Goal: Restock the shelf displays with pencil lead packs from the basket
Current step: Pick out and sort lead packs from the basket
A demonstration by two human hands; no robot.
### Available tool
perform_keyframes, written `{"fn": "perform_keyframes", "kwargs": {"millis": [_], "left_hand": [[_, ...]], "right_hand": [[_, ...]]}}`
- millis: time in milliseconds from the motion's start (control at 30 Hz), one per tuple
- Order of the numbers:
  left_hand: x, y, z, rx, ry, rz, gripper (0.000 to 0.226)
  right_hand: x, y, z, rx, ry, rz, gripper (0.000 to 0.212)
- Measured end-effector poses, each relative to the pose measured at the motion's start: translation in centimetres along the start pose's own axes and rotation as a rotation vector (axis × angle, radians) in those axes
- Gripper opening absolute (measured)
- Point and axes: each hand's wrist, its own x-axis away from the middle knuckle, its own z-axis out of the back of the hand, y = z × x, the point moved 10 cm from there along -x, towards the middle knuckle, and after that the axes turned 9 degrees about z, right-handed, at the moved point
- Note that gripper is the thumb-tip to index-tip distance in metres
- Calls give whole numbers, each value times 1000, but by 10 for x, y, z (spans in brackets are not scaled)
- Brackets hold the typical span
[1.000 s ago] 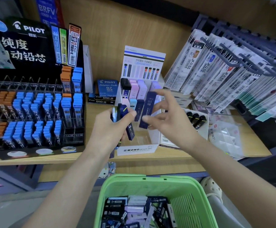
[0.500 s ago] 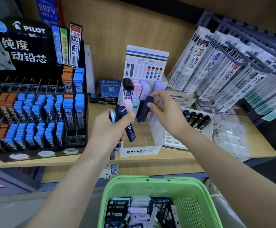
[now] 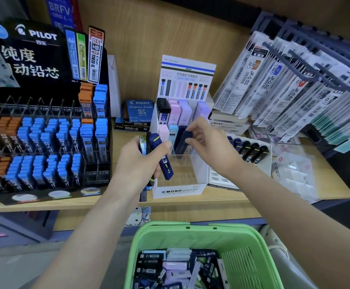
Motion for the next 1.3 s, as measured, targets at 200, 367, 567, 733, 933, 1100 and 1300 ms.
{"fn": "perform_keyframes", "kwargs": {"millis": [200,367,567,733,933,1100,1300], "left_hand": [[0,0,-1,5,-1,7,27],[1,0,-5,-14,-24,11,24],[2,-3,-2,9,-16,49,27],[4,-2,0,79,-14,76,21],[10,0,-9,35,-51,59,18],[16,3,-20,13,-132,47,17],[25,0,-49,-160,-263,-2,11]], "right_hand": [[-3,-13,8,147,125,100,16],[-3,-18,9,249,157,105,15],[11,-21,18,112,244,42,9],[42,-30,-18,-388,-10,-147,12],[59,-37,-36,-675,-88,-252,11],[69,-32,-29,-672,-77,-271,7],[77,-26,27,-494,130,-182,18]]}}
